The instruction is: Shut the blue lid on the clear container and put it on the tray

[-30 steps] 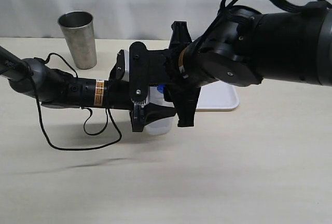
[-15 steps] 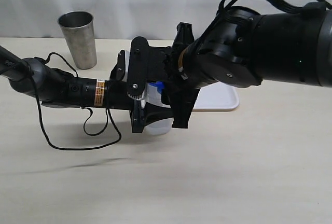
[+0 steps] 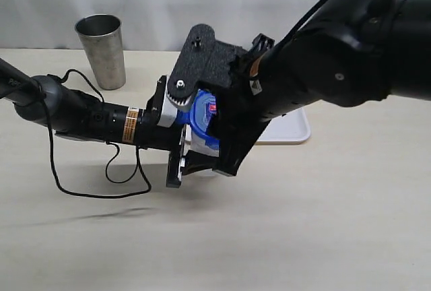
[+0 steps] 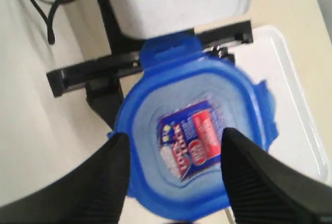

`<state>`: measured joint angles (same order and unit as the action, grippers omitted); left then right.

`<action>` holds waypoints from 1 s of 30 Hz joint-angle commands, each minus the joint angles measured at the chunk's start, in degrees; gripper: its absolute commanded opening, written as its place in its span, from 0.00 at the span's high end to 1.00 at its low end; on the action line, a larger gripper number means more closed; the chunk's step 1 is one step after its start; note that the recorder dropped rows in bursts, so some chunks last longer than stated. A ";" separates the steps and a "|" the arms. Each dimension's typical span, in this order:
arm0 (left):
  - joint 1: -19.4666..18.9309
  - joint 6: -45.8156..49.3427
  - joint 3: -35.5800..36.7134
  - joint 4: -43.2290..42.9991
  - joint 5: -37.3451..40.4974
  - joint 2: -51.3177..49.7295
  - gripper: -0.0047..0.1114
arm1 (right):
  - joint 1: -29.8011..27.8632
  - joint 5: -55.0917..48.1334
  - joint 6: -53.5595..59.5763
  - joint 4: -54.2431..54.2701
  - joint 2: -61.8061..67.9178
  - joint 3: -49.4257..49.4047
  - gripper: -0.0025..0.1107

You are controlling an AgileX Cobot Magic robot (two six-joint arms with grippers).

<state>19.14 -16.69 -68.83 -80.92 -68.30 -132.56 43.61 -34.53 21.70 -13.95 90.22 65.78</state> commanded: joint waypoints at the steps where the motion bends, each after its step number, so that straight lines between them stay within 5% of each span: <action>1: 0.55 2.67 0.06 -3.18 -0.79 0.47 0.96 | -0.12 -0.51 -0.51 6.03 -2.62 1.62 0.53; 11: 0.55 5.00 0.06 -5.27 -0.65 0.47 0.96 | -1.53 -17.50 -0.30 10.80 -2.27 10.58 0.53; 20: 0.55 5.00 0.06 -7.52 -0.65 0.47 0.96 | -14.39 -31.57 11.60 30.50 6.28 20.28 0.55; 30: 0.55 7.77 0.06 -8.85 -0.60 0.47 0.96 | -15.45 -31.45 24.07 35.20 11.98 23.26 0.55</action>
<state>19.48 -8.78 -68.93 -88.48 -70.60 -132.07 28.45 -65.51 44.27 20.25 101.30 88.64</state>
